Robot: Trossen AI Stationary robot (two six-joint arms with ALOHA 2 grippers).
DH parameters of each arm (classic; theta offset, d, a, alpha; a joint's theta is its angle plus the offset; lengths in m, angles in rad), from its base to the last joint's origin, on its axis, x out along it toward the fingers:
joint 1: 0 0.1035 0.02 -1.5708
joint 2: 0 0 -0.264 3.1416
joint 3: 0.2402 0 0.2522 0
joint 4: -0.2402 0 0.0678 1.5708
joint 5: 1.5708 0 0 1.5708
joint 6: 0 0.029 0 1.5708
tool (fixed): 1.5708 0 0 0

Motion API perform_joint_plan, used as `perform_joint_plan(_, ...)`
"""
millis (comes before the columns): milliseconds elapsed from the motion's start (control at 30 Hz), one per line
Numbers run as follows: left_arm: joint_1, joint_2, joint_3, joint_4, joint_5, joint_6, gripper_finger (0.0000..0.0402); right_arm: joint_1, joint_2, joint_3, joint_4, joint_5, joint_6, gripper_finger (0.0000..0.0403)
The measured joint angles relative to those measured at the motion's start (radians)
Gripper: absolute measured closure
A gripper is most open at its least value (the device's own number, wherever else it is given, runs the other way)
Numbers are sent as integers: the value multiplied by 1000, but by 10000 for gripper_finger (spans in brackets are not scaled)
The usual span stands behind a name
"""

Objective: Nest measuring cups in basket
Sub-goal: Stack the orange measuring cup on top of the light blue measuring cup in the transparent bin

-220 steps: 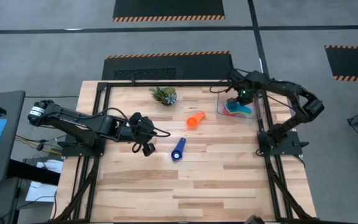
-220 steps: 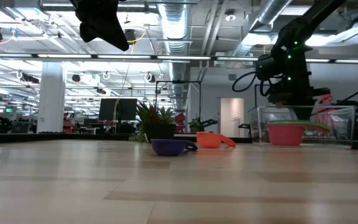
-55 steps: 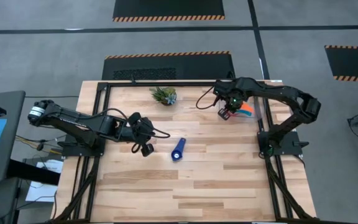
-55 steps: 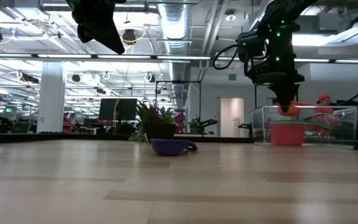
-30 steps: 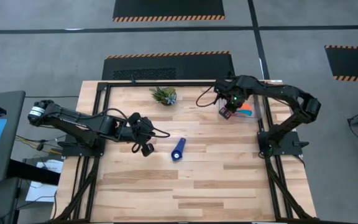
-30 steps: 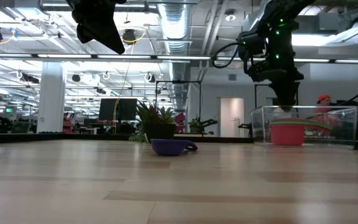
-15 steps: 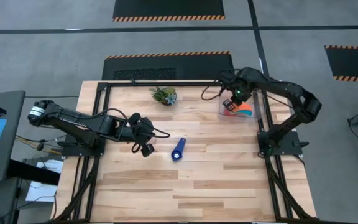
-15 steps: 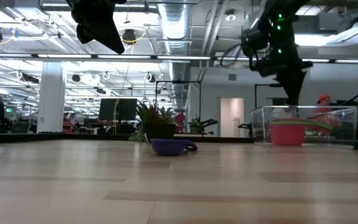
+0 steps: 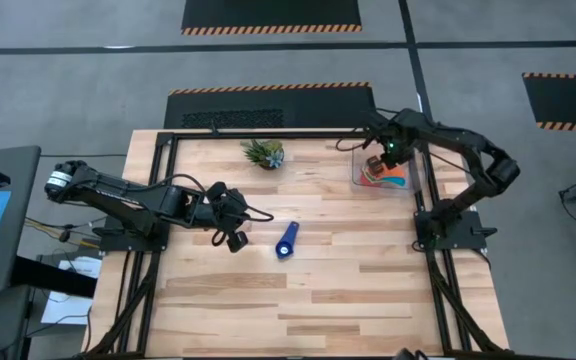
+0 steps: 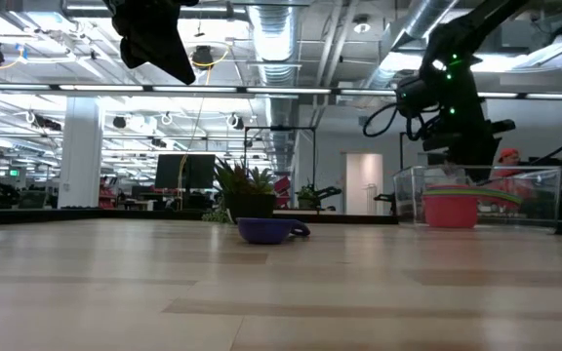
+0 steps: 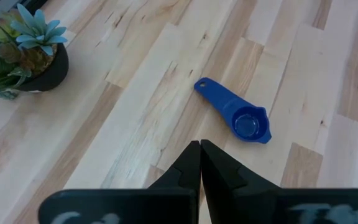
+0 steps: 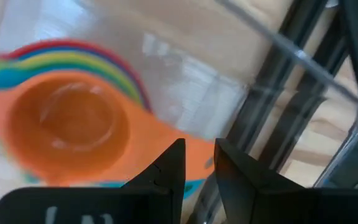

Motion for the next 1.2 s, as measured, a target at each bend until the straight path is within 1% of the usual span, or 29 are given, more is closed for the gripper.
perform_joint_plan(100, 0, 0, 0, 0, 0, -1, 401, -21, -1, -11, 35, 5, 5, 296)
perform_joint_plan(400, 0, 0, 0, 0, -1, 0, 401, -74, 0, -14, 50, 23, 34, 296)
perform_joint_plan(633, 0, 0, 0, 0, -8, 0, 401, -80, 0, -13, 61, 31, 52, 296)
perform_joint_plan(867, 0, 0, 0, 0, -8, 0, 401, -79, 0, -13, 63, 29, 133, 296)
perform_joint_plan(1033, 0, 0, 0, 0, -8, 0, 401, -65, 0, -13, 66, 29, 134, 296)
perform_joint_plan(1200, 0, 0, 0, 0, -8, 0, 402, -36, 4, -13, 77, 36, 50, 296)
